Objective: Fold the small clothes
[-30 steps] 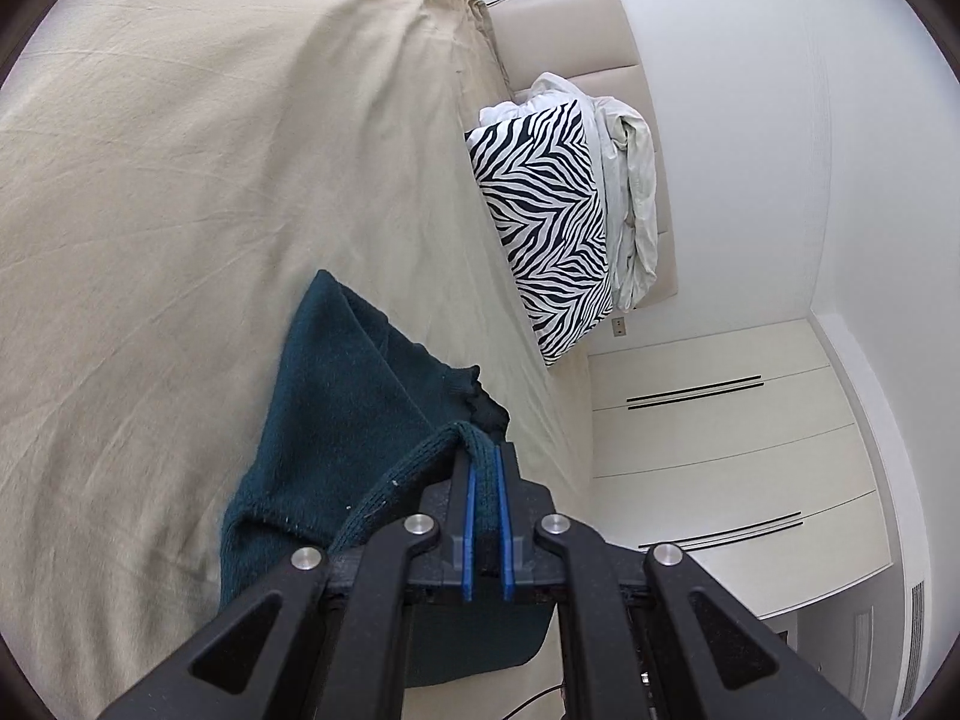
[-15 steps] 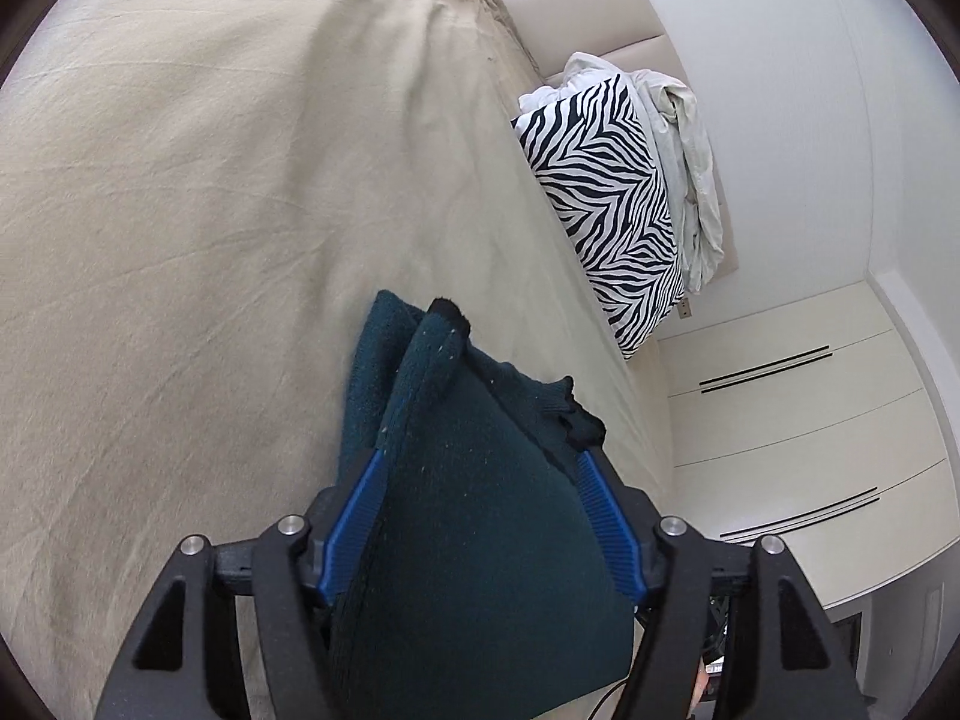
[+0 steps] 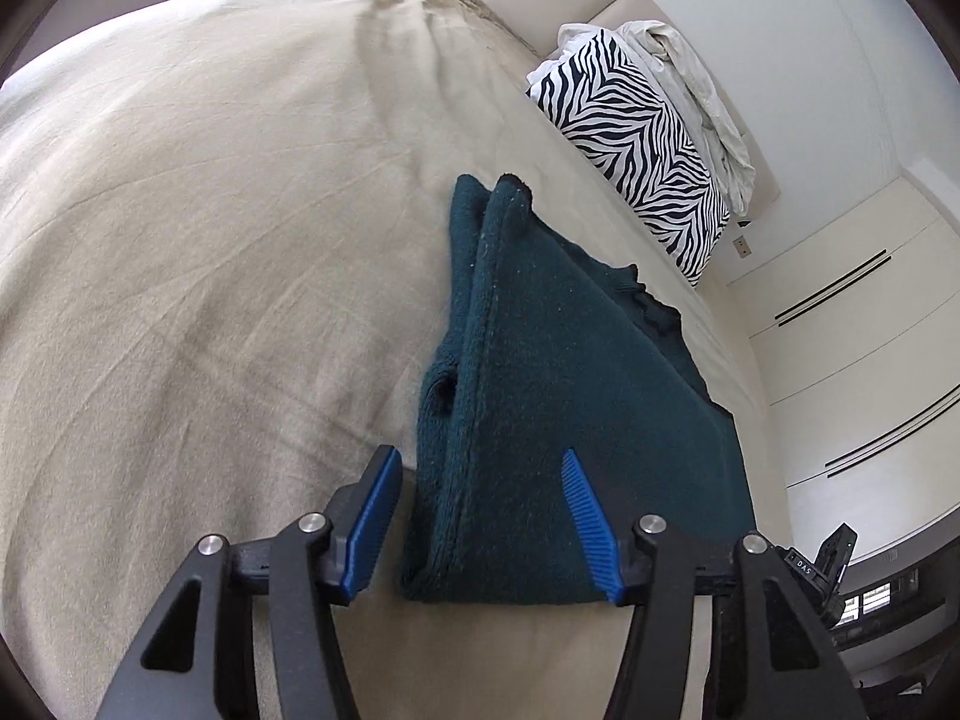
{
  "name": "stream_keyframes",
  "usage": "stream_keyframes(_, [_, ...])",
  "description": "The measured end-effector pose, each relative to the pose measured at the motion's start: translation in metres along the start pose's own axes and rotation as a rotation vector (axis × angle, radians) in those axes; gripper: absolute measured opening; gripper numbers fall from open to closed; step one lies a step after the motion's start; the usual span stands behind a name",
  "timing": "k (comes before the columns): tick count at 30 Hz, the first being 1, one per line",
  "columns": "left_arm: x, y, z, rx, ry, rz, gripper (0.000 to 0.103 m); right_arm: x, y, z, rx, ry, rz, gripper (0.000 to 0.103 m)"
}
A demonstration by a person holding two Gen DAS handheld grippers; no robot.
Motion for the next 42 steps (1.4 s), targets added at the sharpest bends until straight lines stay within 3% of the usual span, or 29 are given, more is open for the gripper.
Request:
stream_keyframes(1, [0.0, 0.002, 0.0, 0.001, -0.005, 0.011, 0.056, 0.001, 0.005, 0.001, -0.009, 0.018, -0.02, 0.031])
stream_keyframes(8, [-0.006, 0.005, 0.006, 0.004, -0.054, 0.065, 0.028, 0.002, 0.019, -0.012, 0.012, 0.078, -0.094, 0.013])
stream_keyframes(13, [-0.009, 0.008, 0.008, 0.001, -0.077, 0.09, 0.015, -0.002, 0.021, -0.023, 0.023, 0.125, -0.139, 0.01])
stream_keyframes(27, [-0.011, 0.012, 0.004, 0.0, -0.086, 0.13, 0.012, 0.004, 0.033, -0.05, 0.041, 0.137, -0.123, 0.005])
stream_keyframes(33, [-0.01, 0.012, -0.002, -0.003, -0.079, 0.13, 0.011, 0.026, 0.043, -0.044, 0.02, 0.096, -0.022, 0.005])
stream_keyframes(42, [-0.017, 0.016, -0.006, -0.002, -0.071, 0.111, 0.01, 0.029, 0.05, -0.034, -0.007, 0.092, -0.038, 0.005])
Point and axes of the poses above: each gripper's, at about its wrist camera, not at the fingertips, and z roughly the way its jaws point, x to its right, y to its underside, the point moved 9 cm from there along z, roughly the way its jaws point, and after that the axes turned 8 degrees about x, right-handed, at the moved point
